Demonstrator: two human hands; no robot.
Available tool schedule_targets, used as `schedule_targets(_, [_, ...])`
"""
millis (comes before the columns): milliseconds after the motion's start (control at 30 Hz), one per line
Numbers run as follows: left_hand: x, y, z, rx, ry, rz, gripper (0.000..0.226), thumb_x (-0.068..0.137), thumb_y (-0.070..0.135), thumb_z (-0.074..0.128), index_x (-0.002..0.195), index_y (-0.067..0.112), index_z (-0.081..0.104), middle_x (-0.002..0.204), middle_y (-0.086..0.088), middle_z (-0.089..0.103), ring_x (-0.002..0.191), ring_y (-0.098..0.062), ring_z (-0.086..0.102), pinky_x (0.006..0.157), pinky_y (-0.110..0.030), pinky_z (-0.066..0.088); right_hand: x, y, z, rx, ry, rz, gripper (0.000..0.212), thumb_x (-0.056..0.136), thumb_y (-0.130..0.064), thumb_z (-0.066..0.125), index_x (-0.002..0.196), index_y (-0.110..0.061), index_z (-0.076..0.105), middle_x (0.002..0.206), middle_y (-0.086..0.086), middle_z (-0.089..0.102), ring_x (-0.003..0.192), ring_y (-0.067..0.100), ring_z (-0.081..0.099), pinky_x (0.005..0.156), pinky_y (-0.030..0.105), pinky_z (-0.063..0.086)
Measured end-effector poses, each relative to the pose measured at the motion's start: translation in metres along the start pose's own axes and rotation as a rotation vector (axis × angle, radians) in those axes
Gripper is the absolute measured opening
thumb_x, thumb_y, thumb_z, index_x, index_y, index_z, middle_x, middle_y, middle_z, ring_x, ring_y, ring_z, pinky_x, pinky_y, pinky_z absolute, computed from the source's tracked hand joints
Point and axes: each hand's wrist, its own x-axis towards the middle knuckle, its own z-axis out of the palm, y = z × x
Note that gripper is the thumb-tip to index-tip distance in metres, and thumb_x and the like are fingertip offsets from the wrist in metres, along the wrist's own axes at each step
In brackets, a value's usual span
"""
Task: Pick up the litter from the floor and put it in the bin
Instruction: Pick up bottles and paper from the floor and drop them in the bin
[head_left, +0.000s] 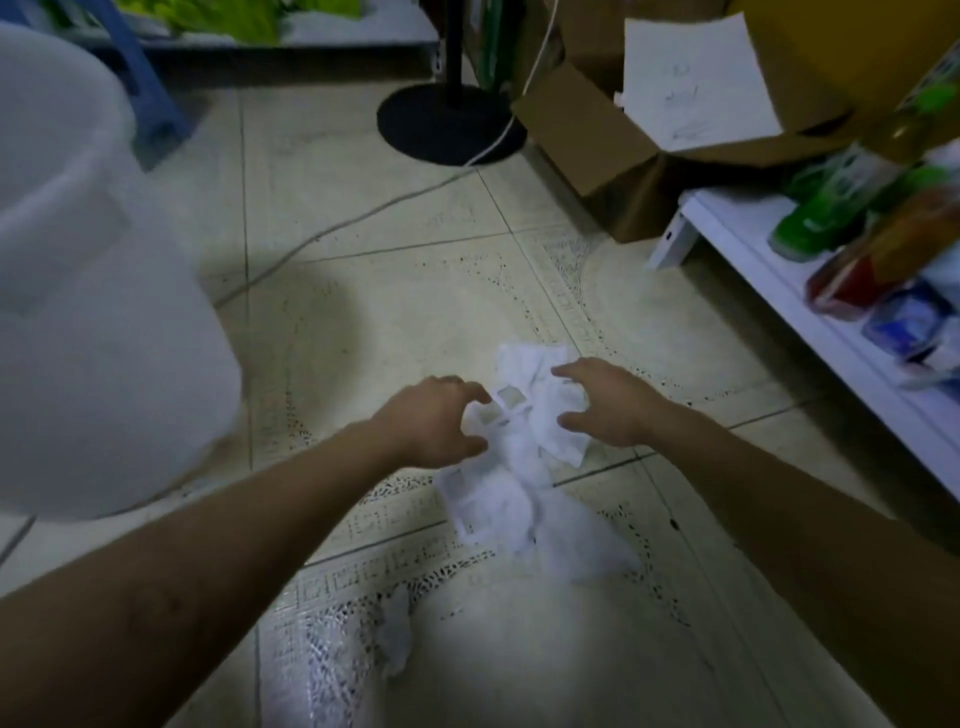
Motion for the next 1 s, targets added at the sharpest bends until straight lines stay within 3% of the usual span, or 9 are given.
schedule_targets(200, [0.002,0.008,0.091,-0.048,-0.115,-0.025,0.076,0.082,0.048,0.061,0.146,0.032,0.025,0.153,-0.008,0.028,0.133,-0.031,0.036,0.102,-0.047,0.041,0.018,0.025,0.084,0.027,-0.057,0.116,0.064,0.091,-0.038,0.053,0.149,-0.032,0.026,0.161,0.008,0.013,0.143,0.035,0.025,0.113,0.049,0.024])
schedule_targets(333, [0.006,0.011,0.124,-0.031,-0.15,-0.105,0.081,0.082,0.053,0.056,0.148,0.033,0.013,0.153,-0.008,0.026,0.134,-0.032,0.03,0.101,-0.05,0.04,0.014,0.028,0.112,-0.059,0.051,0.117,0.06,0.089,-0.035,0.054,0.145,-0.028,0.035,0.156,0.007,0.03,0.137,0.033,0.031,0.106,0.047,0.033])
schedule_targets(433, [0.009,0.011,0.135,0.072,-0.067,-0.13,0.068,0.082,0.037,0.057,0.141,0.029,0.024,0.14,-0.012,0.037,0.122,-0.034,0.037,0.087,-0.046,0.047,0.006,0.03,0.124,-0.011,0.246,0.091,0.045,0.087,-0.022,0.057,0.132,-0.021,0.052,0.139,0.005,0.052,0.121,0.028,0.045,0.096,0.039,0.039])
schedule_targets(567, [0.008,0.003,0.14,0.092,0.048,-0.122,0.052,0.081,0.025,0.056,0.131,0.025,0.044,0.123,-0.009,0.051,0.109,-0.03,0.048,0.077,-0.038,0.045,-0.003,0.029,0.127,0.199,0.369,0.014,0.025,0.09,-0.005,0.051,0.107,-0.005,0.069,0.107,0.013,0.069,0.091,0.023,0.061,0.074,0.023,0.042])
schedule_targets(700, [0.01,0.004,0.132,0.038,0.186,-0.07,0.029,0.084,0.023,0.05,0.112,0.019,0.059,0.098,-0.007,0.063,0.089,-0.028,0.058,0.064,-0.032,0.039,-0.014,0.027,0.116,0.529,0.471,0.122,0.017,0.084,-0.006,0.063,0.098,-0.012,0.071,0.089,0.003,0.07,0.075,0.013,0.06,0.062,0.019,0.042])
schedule_targets(767, [0.012,0.006,0.125,0.012,0.249,-0.033,0.018,0.088,0.023,0.049,0.095,0.015,0.063,0.087,-0.009,0.062,0.08,-0.031,0.059,0.06,-0.032,0.036,-0.023,0.033,0.109,0.631,0.462,0.173,0.021,0.081,-0.008,0.067,0.1,-0.018,0.068,0.088,-0.004,0.067,0.079,0.012,0.061,0.065,0.02,0.044])
schedule_targets(867, [0.018,0.013,0.113,-0.01,0.32,0.04,0.021,0.089,0.026,0.052,0.08,0.01,0.061,0.075,-0.012,0.059,0.068,-0.033,0.056,0.056,-0.034,0.041,-0.041,0.058,0.094,0.698,0.532,0.248,0.028,0.083,-0.012,0.066,0.11,-0.018,0.063,0.1,-0.004,0.064,0.089,0.011,0.059,0.076,0.022,0.046])
schedule_targets(1000, [0.024,0.032,0.098,-0.018,0.361,0.084,0.023,0.087,0.031,0.055,0.083,0.01,0.063,0.079,-0.01,0.057,0.071,-0.028,0.056,0.059,-0.034,0.044,-0.061,0.091,0.084,0.628,0.596,0.381,0.008,0.083,-0.02,0.069,0.089,-0.016,0.069,0.076,-0.004,0.064,0.067,0.011,0.058,0.057,0.02,0.043])
